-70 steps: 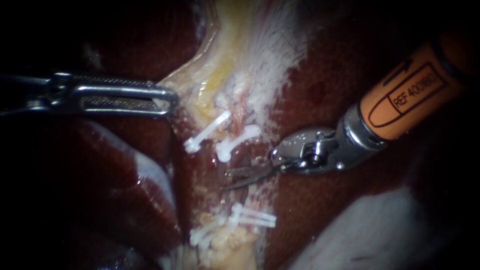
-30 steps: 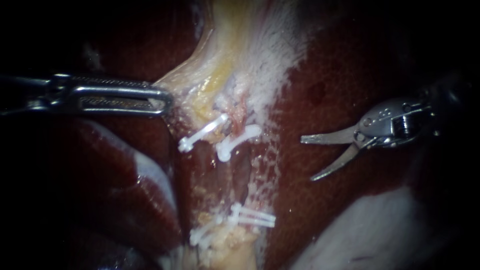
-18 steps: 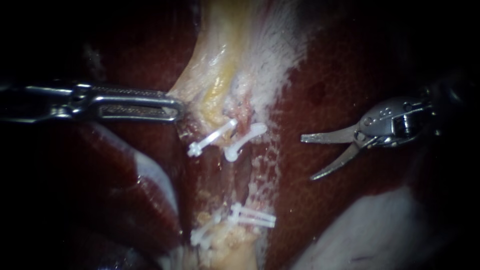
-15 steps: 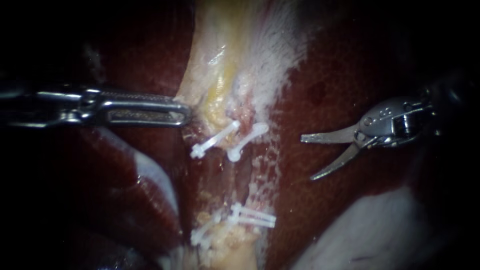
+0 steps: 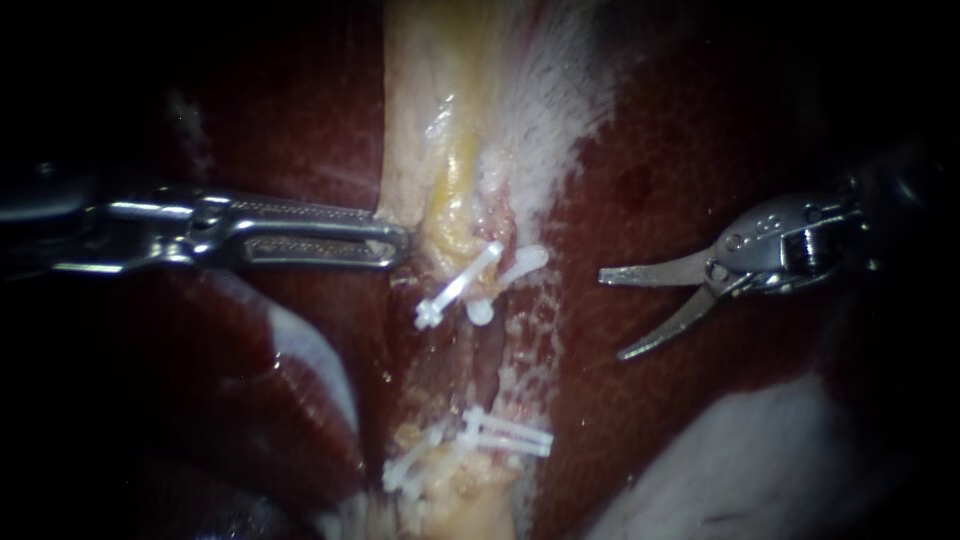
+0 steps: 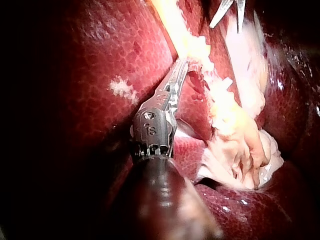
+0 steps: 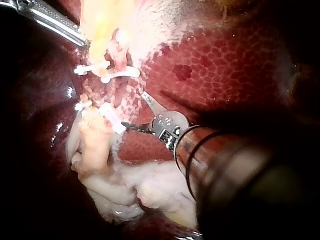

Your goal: Go back from the cut right tube

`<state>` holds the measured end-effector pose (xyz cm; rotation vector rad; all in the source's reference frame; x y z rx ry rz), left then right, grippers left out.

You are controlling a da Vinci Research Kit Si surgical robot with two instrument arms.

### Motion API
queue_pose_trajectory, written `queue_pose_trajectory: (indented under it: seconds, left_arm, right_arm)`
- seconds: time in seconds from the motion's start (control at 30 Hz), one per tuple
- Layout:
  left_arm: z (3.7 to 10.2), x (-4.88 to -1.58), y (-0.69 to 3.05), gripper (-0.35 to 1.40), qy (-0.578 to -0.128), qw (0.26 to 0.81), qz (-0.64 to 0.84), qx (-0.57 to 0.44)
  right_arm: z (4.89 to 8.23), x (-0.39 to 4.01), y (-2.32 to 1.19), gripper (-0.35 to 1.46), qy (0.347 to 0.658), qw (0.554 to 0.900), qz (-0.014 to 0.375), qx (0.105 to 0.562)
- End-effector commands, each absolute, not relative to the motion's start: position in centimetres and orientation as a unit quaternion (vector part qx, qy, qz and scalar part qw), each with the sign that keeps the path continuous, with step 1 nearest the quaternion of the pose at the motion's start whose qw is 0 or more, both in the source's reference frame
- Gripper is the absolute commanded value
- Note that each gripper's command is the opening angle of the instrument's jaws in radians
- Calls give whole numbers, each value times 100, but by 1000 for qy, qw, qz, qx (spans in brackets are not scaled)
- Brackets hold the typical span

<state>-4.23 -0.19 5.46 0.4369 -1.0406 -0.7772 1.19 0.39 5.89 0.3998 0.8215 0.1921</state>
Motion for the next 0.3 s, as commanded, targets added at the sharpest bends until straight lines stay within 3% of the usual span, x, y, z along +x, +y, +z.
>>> queue_pose_trajectory:
  seconds: [0.03,0.3]
  left_arm:
    - [546,-423,-19,-25,-481,774,-360,202]
    - [546,-424,-20,-25,-481,774,-359,203]
  right_arm:
    - [588,119,39,143,396,893,92,193]
    - [586,120,38,143,396,893,93,193]
